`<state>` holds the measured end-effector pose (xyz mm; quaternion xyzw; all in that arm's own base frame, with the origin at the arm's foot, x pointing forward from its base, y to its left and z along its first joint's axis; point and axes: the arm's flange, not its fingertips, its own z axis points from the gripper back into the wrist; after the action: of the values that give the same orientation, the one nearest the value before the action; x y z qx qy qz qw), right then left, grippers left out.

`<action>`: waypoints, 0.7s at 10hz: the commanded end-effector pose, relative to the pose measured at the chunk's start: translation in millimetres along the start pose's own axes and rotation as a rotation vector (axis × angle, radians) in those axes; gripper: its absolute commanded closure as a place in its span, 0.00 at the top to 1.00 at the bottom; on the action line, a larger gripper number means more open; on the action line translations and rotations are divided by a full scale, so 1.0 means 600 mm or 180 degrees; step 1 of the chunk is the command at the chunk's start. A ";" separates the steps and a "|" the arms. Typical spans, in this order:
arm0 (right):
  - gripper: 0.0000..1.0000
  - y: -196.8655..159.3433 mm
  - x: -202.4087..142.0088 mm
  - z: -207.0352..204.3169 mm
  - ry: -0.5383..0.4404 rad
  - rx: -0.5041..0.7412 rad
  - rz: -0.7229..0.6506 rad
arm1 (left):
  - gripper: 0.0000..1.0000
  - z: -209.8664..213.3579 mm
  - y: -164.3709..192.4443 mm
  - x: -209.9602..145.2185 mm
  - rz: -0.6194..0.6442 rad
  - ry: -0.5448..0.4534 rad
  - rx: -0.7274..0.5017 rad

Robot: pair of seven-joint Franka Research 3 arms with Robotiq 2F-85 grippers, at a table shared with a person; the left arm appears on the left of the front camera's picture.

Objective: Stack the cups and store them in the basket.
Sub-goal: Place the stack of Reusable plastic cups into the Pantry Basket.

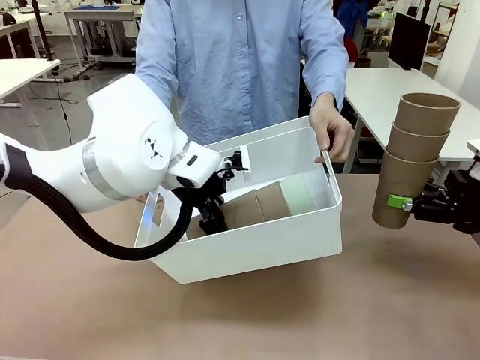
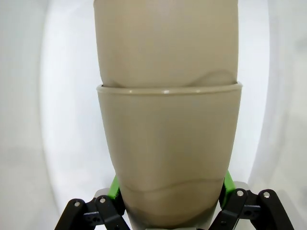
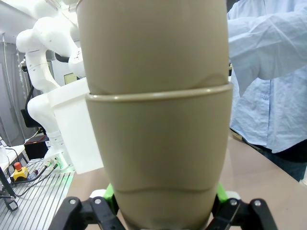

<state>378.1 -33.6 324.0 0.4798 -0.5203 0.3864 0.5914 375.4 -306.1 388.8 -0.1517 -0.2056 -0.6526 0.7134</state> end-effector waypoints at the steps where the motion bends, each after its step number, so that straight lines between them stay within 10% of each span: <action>1: 0.84 -0.001 0.010 -0.005 -0.0028 -0.0022 0.0026 | 0.85 -0.003 0.000 0.016 0.0011 0.0027 0.0115; 7: 0.84 -0.001 0.010 -0.005 -0.0028 -0.0022 0.0026 | 1.00 0.035 0.009 0.021 -0.0015 0.0009 0.0033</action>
<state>378.1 -33.6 324.0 0.4798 -0.5203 0.3865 0.5914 379.6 -310.5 399.2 -0.1404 -0.2153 -0.6578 0.7079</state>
